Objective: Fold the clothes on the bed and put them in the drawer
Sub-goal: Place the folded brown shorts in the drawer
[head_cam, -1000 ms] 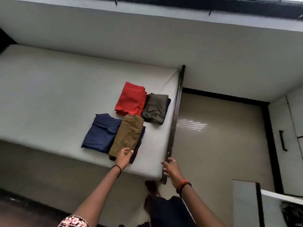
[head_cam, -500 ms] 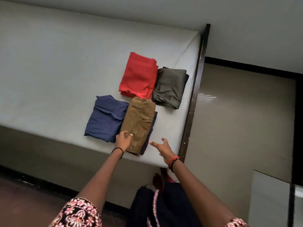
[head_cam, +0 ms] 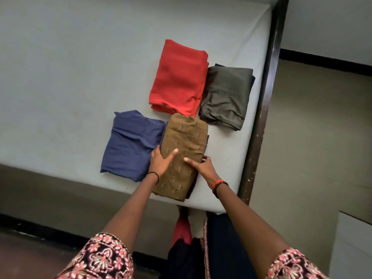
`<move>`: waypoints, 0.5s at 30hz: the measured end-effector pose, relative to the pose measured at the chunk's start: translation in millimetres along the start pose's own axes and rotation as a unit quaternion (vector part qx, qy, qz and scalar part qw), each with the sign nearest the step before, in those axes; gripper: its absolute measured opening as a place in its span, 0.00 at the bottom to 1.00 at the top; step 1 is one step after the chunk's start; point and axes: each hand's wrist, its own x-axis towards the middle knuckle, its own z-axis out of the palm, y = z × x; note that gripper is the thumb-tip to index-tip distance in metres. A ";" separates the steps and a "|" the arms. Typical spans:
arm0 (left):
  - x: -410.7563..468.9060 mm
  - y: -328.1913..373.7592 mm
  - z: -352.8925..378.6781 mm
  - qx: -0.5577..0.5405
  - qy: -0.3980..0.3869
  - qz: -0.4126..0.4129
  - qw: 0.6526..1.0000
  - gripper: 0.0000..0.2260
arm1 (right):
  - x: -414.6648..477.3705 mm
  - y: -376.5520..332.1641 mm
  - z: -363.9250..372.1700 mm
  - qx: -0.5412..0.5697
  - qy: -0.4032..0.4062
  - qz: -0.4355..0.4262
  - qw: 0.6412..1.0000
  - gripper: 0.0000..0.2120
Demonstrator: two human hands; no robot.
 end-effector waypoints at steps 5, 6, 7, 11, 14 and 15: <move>25.8 -6.1 -5.1 -0.035 -0.060 -0.008 0.998 0.41 | 16.1 2.1 6.0 0.027 0.029 -0.009 0.999 0.34; 30.2 -8.0 -5.2 -0.042 -0.074 -0.010 0.996 0.42 | 19.1 4.1 6.0 0.035 0.028 -0.005 0.999 0.34; 32.9 -7.8 -6.5 -0.045 -0.079 -0.017 0.996 0.45 | 21.4 5.2 6.4 0.048 0.023 -0.001 0.999 0.33; 44.9 -4.7 -21.2 -0.051 -0.107 -0.043 0.992 0.43 | 29.4 9.2 13.2 0.078 -0.016 0.009 0.997 0.26; 51.7 2.3 -28.8 -0.043 -0.155 -0.044 0.986 0.34 | 29.4 7.6 13.8 0.101 -0.030 0.026 0.994 0.18; 51.4 5.0 -29.6 -0.039 -0.160 -0.045 0.985 0.33 | 29.1 6.4 12.7 0.111 -0.037 0.031 0.993 0.18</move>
